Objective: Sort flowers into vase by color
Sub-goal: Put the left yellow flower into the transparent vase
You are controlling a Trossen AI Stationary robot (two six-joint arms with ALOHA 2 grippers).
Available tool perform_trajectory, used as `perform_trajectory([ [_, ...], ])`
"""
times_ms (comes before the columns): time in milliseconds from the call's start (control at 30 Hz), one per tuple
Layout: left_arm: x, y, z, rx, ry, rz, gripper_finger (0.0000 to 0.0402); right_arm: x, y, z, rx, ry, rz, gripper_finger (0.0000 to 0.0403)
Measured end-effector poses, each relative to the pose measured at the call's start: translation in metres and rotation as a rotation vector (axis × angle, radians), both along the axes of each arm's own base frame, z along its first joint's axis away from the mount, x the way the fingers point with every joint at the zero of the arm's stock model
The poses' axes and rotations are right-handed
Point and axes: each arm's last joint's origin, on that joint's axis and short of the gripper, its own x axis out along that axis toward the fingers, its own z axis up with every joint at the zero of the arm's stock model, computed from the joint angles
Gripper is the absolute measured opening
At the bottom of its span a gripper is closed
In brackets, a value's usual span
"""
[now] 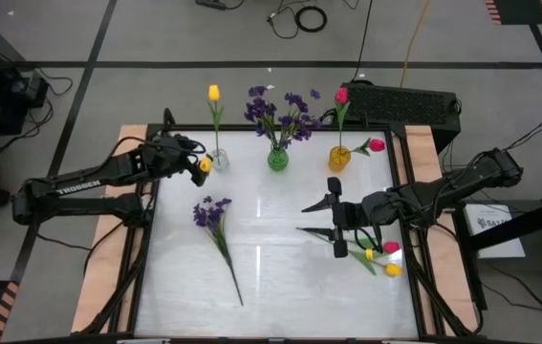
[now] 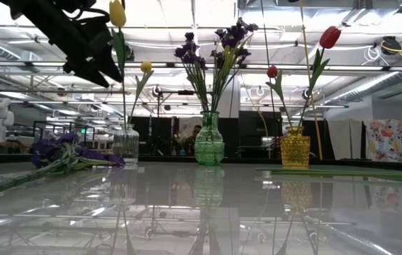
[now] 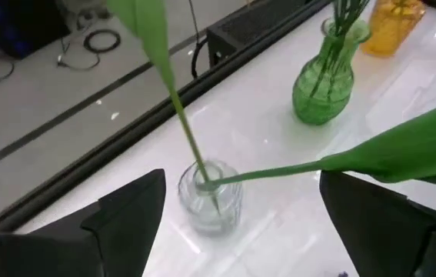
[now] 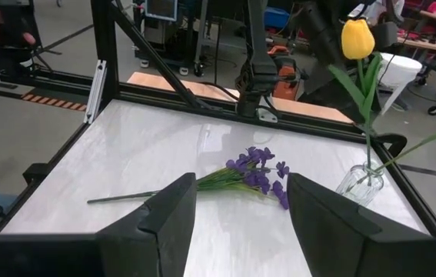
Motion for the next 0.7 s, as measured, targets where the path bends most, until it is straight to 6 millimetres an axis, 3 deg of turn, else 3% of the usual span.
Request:
perform_trajectory([
  [167,-0.007,-0.001,0.006,-0.040,0.050,0.092,0.0350,0.000,0.000,0.000,-0.004,0.000,0.001,0.0196],
  [333,-0.008,-0.003,0.017,-0.117,-0.002,0.097,0.0350,0.000,0.000,0.000,-0.012,0.000,0.003,0.0196],
  [700,-0.018,-0.016,0.051,-0.116,-0.066,0.044,0.0349,-0.001,0.000,-0.003,-0.025,0.032,0.003,0.0196],
])
